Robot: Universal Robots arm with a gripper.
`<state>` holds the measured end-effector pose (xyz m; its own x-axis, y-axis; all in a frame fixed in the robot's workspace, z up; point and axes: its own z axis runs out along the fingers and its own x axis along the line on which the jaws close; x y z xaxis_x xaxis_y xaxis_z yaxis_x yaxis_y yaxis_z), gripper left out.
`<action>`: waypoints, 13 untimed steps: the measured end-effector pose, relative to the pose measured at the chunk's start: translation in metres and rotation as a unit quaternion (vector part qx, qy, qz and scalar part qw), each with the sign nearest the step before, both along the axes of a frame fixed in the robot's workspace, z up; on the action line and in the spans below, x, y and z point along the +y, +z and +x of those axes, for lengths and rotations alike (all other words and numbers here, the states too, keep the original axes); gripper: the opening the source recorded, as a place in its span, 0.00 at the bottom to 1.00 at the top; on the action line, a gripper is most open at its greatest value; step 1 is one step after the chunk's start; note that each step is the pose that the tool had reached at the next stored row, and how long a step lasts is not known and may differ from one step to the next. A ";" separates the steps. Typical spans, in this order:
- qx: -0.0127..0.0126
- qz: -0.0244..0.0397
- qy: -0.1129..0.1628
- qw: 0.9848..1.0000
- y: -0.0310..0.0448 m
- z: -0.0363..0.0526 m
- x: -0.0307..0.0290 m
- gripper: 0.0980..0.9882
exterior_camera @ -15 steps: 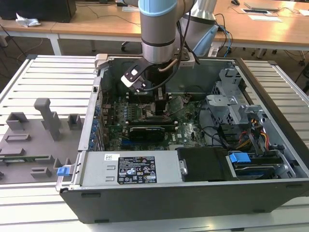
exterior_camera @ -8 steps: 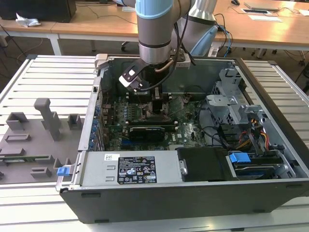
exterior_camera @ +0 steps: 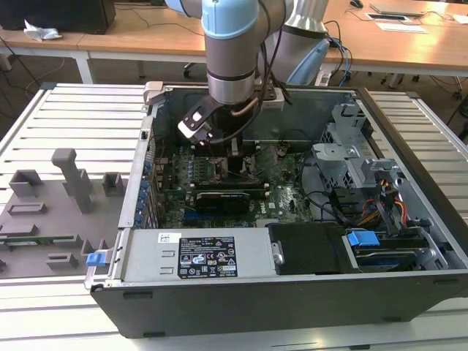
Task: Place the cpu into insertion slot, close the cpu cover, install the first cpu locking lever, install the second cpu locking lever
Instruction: 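Place the cpu into insertion slot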
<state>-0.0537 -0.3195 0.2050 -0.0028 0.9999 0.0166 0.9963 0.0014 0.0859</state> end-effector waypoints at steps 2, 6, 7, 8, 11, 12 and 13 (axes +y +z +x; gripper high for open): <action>0.000 0.000 0.000 1.000 -0.0001 -0.0001 0.0000 0.50; 0.000 0.000 0.000 1.000 -0.0038 -0.0005 0.0001 0.50; 0.000 0.000 0.000 1.000 -0.0049 -0.0005 0.0001 0.50; 0.000 0.000 -0.001 1.000 -0.0052 -0.0006 0.0000 0.50; 0.000 0.000 -0.005 1.000 -0.0055 -0.0005 0.0001 0.50; 0.000 0.000 -0.006 1.000 -0.0056 -0.0005 0.0001 0.50; 0.000 0.000 -0.006 1.000 -0.0056 -0.0005 0.0001 0.50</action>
<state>-0.0543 -0.3195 0.1994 0.0101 0.9998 0.0171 0.9962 -0.0116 0.0859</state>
